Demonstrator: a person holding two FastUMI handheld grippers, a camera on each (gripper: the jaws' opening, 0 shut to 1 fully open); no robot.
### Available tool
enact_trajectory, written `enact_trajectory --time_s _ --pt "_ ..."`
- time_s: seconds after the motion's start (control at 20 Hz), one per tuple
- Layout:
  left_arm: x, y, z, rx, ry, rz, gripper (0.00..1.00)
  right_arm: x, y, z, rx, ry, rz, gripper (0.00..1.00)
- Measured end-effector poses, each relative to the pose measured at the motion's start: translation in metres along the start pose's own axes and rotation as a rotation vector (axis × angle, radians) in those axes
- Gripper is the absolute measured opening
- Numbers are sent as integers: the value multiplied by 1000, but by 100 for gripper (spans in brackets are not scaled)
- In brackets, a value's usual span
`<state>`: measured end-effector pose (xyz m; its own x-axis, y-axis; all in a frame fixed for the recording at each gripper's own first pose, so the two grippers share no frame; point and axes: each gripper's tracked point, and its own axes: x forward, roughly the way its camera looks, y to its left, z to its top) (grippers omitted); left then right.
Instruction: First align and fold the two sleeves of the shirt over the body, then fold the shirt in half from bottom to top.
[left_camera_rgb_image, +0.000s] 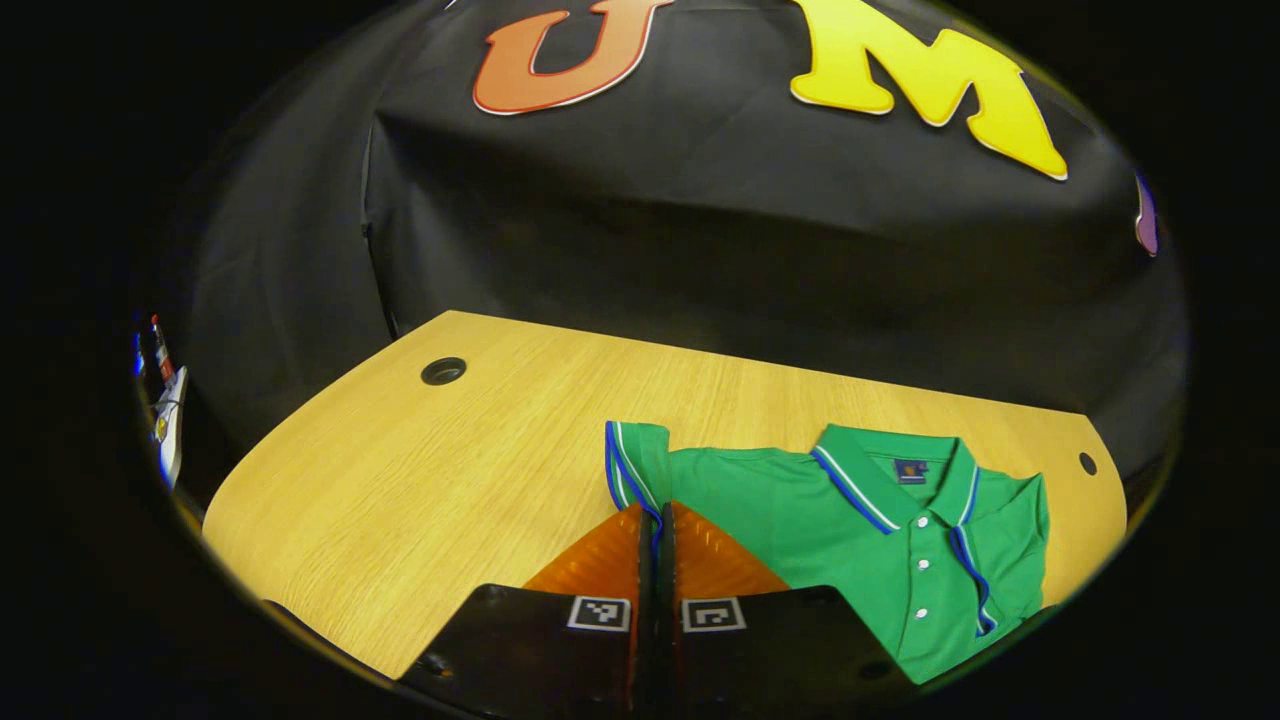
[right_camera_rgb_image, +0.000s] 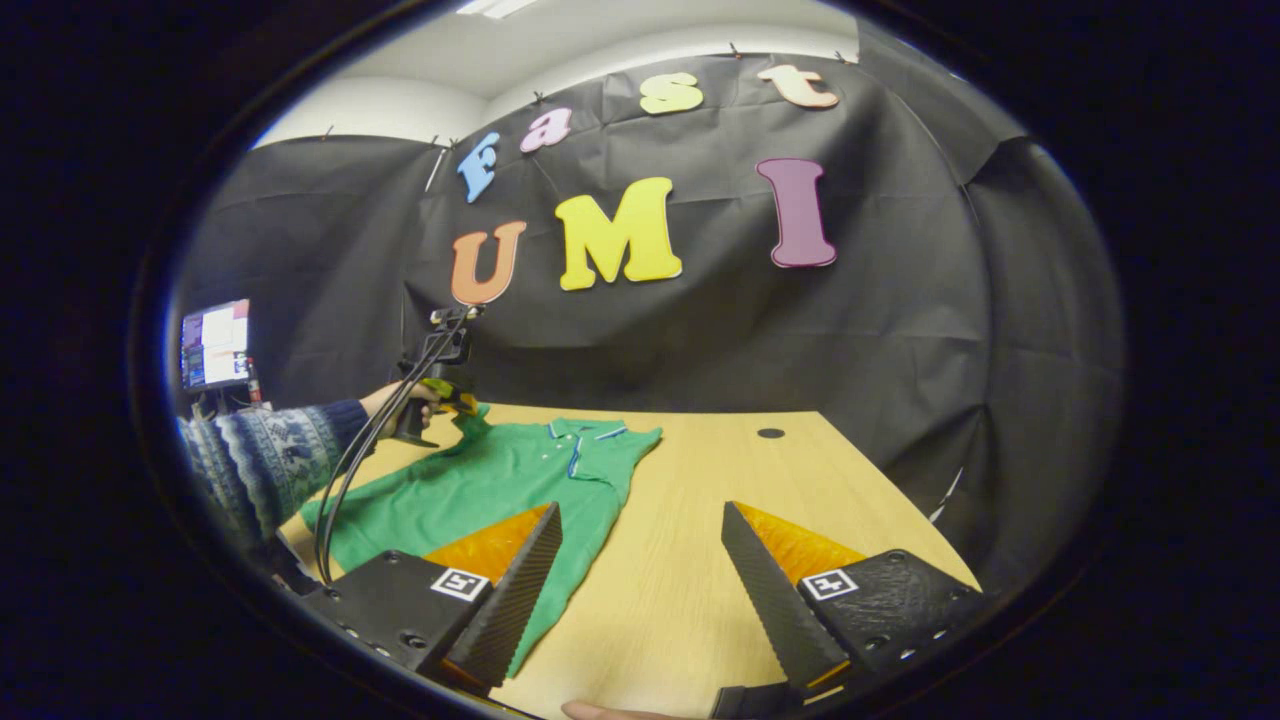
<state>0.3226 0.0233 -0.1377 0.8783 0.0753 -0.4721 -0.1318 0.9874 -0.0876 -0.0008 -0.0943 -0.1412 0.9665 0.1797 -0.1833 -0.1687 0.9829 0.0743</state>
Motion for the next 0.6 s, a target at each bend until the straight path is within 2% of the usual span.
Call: enact_trajectory --time_s 0.1,0.15,0.25,0.5,0.6 --pt "-4 -20 1 9 2 -36 6 -1 0 -3 -8 7 -6 98" --pt "-6 -27 1 20 10 -48 6 -1 1 -3 -11 7 -6 94" --pt "-8 -44 -1 34 17 -78 7 -3 4 -4 -14 9 0 98" --pt "-17 -70 0 77 6 -111 9 -2 6 -7 -25 12 0 97" --pt "-25 -89 -2 82 13 -160 11 -1 6 -10 -24 21 1 97"
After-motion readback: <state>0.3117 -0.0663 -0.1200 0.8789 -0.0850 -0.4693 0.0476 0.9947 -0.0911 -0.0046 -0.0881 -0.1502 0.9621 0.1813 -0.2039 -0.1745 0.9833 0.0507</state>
